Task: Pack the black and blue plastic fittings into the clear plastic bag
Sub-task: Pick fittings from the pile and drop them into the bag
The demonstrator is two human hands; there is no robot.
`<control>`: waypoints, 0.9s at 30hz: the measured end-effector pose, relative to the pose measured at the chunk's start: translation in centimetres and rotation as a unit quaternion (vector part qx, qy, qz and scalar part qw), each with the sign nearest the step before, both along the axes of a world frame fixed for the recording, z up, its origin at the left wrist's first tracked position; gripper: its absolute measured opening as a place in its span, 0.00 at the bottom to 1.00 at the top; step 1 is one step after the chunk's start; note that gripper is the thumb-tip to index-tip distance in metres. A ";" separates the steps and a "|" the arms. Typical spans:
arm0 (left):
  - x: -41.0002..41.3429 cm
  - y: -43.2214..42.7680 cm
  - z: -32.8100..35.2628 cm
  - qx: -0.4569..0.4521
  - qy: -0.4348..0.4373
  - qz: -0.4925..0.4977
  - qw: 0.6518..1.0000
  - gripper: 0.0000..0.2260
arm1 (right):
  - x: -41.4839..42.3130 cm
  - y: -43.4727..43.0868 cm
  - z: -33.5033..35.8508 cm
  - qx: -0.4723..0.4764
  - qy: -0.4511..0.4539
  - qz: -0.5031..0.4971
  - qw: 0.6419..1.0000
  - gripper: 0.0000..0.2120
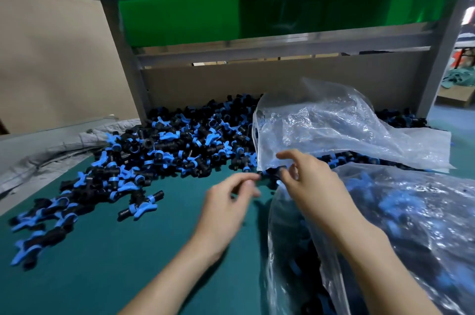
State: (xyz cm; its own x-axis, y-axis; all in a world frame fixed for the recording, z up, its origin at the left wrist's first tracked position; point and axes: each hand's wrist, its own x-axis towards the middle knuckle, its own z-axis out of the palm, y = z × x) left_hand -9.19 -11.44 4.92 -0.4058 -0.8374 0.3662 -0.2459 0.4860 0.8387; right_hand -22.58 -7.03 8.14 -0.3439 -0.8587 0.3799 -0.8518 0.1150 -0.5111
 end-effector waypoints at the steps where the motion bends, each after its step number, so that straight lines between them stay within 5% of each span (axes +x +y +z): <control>1: 4.3 -2.6 -0.5 -0.037 -0.036 0.094 0.994 0.09 | 0.0 0.1 -0.3 0.024 0.015 -0.005 1.000 0.15; 4: 13.0 -6.3 -2.7 -0.092 -0.230 0.296 0.922 0.13 | -0.2 0.1 -0.7 0.074 0.043 -0.019 0.996 0.15; 7: 17.1 -8.4 -4.8 0.007 -0.354 0.413 0.839 0.18 | -0.3 0.0 -0.9 0.092 0.052 -0.022 0.994 0.16; 13: 18.9 -9.3 -6.2 0.012 -0.387 0.375 0.842 0.17 | -0.5 -0.2 -1.2 0.108 0.061 -0.024 0.992 0.16; 17: 18.0 -8.9 -6.3 -0.012 -0.317 0.354 0.880 0.14 | -0.6 -0.2 -1.3 0.107 0.067 -0.021 0.992 0.16; 21: 13.9 -6.3 -5.1 -0.041 -0.094 0.257 0.961 0.05 | -0.7 -0.4 -1.3 0.102 0.062 -0.015 0.993 0.15; 27: 4.1 -2.9 -4.4 0.029 0.128 0.131 0.983 0.15 | -0.9 -0.3 -1.5 0.110 0.069 -0.004 0.992 0.16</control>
